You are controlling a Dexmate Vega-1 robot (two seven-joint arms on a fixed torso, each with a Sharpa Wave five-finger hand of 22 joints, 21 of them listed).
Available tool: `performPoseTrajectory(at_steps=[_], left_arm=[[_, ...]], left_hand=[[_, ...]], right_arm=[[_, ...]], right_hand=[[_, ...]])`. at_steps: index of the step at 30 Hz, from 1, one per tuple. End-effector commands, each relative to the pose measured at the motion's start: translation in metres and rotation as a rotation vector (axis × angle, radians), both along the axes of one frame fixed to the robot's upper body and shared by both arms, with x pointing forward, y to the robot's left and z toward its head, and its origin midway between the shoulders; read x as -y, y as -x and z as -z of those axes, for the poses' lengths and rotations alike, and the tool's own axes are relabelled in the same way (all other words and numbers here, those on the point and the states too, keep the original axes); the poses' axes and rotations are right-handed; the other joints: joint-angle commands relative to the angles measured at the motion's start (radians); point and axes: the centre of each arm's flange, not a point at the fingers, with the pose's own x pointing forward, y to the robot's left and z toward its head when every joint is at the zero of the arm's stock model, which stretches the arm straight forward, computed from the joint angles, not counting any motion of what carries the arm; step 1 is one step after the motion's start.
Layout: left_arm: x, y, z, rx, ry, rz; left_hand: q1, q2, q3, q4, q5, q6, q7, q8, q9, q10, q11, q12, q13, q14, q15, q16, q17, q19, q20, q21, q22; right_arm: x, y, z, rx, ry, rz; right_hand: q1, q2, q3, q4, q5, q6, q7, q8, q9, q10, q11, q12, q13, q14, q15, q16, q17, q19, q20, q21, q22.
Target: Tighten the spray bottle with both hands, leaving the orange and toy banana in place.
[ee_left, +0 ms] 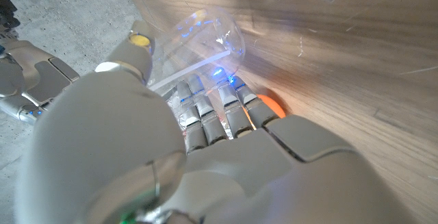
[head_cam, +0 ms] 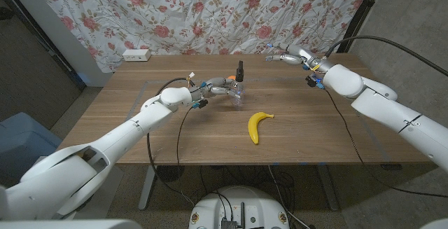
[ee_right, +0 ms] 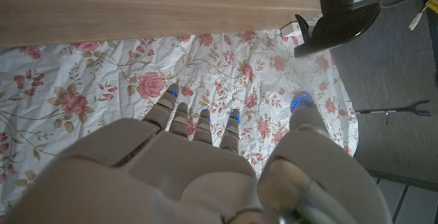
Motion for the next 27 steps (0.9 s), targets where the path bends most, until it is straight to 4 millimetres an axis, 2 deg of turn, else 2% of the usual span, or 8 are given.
performPoseTrajectory(at_steps=[1, 10, 19, 27], left_arm=[[0.006, 0.001, -0.002, 0.008, -0.032, 0.016], [0.007, 0.005, -0.001, 0.006, -0.043, 0.014], [0.009, 0.007, 0.0, 0.001, -0.051, 0.015], [0.011, 0.009, 0.0, 0.003, -0.063, 0.007]], left_hand=[[0.007, 0.027, -0.005, -0.001, 0.01, 0.021, 0.007, 0.01, 0.001, 0.032, -0.026, 0.007, 0.006, 0.011, -0.148, 0.005, 0.005, 0.01, -0.072, 0.002, 0.002], [0.008, 0.034, -0.011, 0.0, 0.011, 0.02, 0.007, 0.014, 0.0, 0.035, -0.028, 0.006, 0.011, 0.013, -0.148, 0.009, 0.005, 0.012, -0.071, 0.002, 0.002], [0.01, 0.038, -0.016, 0.0, 0.011, 0.023, 0.007, 0.019, -0.001, 0.038, -0.028, 0.005, 0.015, 0.014, -0.15, 0.01, 0.005, 0.013, -0.071, 0.001, 0.002], [0.013, 0.043, -0.02, -0.001, 0.012, 0.024, 0.006, 0.023, -0.001, 0.041, -0.025, 0.004, 0.018, 0.016, -0.149, 0.013, 0.005, 0.014, -0.071, 0.0, 0.002]], right_arm=[[-0.012, 0.019, -0.012, 0.013, 0.19, 0.104], [-0.02, 0.032, -0.015, 0.017, 0.253, 0.13], [-0.033, 0.045, -0.024, 0.006, 0.332, 0.149], [-0.045, 0.056, -0.032, 0.02, 0.4, 0.163]], right_hand=[[0.037, -0.005, 0.015, -0.001, 0.012, -0.01, -0.008, 0.005, 0.003, -0.019, 0.004, -0.004, 0.002, -0.009, 0.006, 0.002, 0.002, -0.003, 0.014, 0.0, 0.002], [0.094, -0.029, 0.032, 0.0, 0.016, -0.021, -0.016, 0.007, 0.007, -0.052, 0.009, -0.006, 0.003, -0.03, 0.022, 0.0, 0.0, -0.017, 0.042, -0.001, 0.002], [0.151, -0.059, 0.047, 0.002, 0.024, -0.04, -0.023, 0.006, 0.012, -0.093, 0.024, -0.007, 0.004, -0.051, 0.047, -0.001, -0.003, -0.039, 0.049, -0.003, 0.003], [0.182, -0.08, 0.053, 0.006, 0.025, -0.046, -0.031, 0.008, 0.015, -0.127, 0.035, -0.007, 0.006, -0.061, 0.054, 0.0, -0.004, -0.051, 0.05, -0.002, 0.004]])
